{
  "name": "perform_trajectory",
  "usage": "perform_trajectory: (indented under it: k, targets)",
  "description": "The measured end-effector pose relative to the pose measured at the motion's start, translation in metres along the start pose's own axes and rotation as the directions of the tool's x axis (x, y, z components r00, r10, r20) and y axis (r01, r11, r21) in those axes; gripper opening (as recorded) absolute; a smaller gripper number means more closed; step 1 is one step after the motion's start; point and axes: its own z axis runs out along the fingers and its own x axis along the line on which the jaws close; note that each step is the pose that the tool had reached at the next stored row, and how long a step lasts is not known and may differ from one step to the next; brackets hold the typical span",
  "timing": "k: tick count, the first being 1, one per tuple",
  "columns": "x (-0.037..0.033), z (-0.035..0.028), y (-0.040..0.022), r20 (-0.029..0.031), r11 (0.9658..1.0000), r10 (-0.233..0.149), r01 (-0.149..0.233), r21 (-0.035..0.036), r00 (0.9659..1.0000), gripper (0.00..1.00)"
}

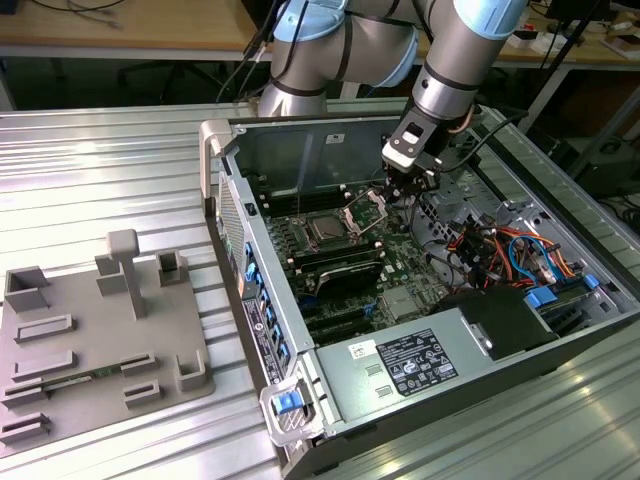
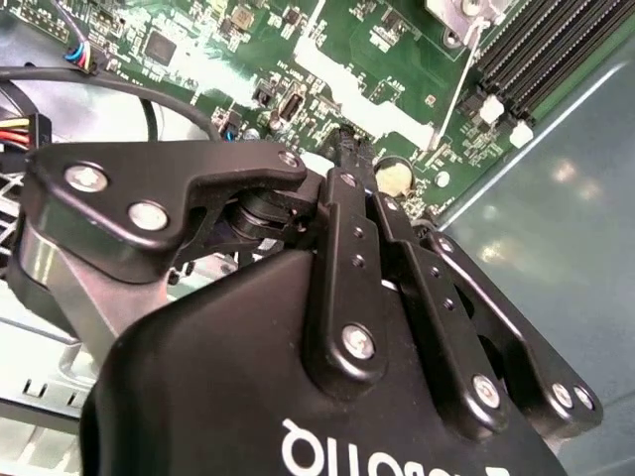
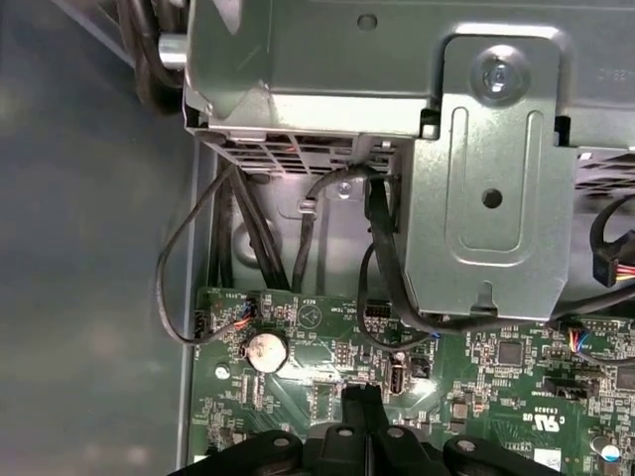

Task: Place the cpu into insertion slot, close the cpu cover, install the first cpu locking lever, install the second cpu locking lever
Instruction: 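Close the cpu cover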

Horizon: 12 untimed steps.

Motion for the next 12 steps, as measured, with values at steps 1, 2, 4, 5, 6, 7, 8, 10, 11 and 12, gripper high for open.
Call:
perform_trajectory:
  k: [1,2,4,5,6,7,8,10,11,12]
  targets:
    - [0.0001,0.0001,-0.0013,-0.0001,1.0,-0.001,0.001,0.0,1.0,0.11]
    - [0.0002,0.0002,-0.0036,0.0,1.0,-0.002,0.002,0.0002,1.0,0.11]
    - [0.0004,0.0003,-0.0066,-0.0001,1.0,-0.004,0.004,0.0011,1.0,0.11]
    - [0.0005,0.0003,-0.0077,0.0,1.0,-0.005,0.005,0.0016,1.0,0.11]
    - [0.0006,0.0003,-0.0088,-0.0001,1.0,-0.005,0.005,0.0018,1.0,0.11]
    - [0.0007,0.0003,-0.0107,-0.0001,1.0,-0.005,0.005,0.0022,1.0,0.11]
    - [0.0009,0.0003,-0.0121,-0.0001,1.0,-0.005,0.005,0.0024,1.0,0.11]
    - [0.0011,0.0004,-0.0155,-0.0002,1.0,-0.005,0.005,0.0029,1.0,0.11]
    - [0.0012,0.0004,-0.0163,-0.0004,1.0,-0.005,0.005,0.0032,1.0,0.11]
    - [0.0013,0.0004,-0.0171,-0.0003,1.0,-0.005,0.005,0.0038,1.0,0.11]
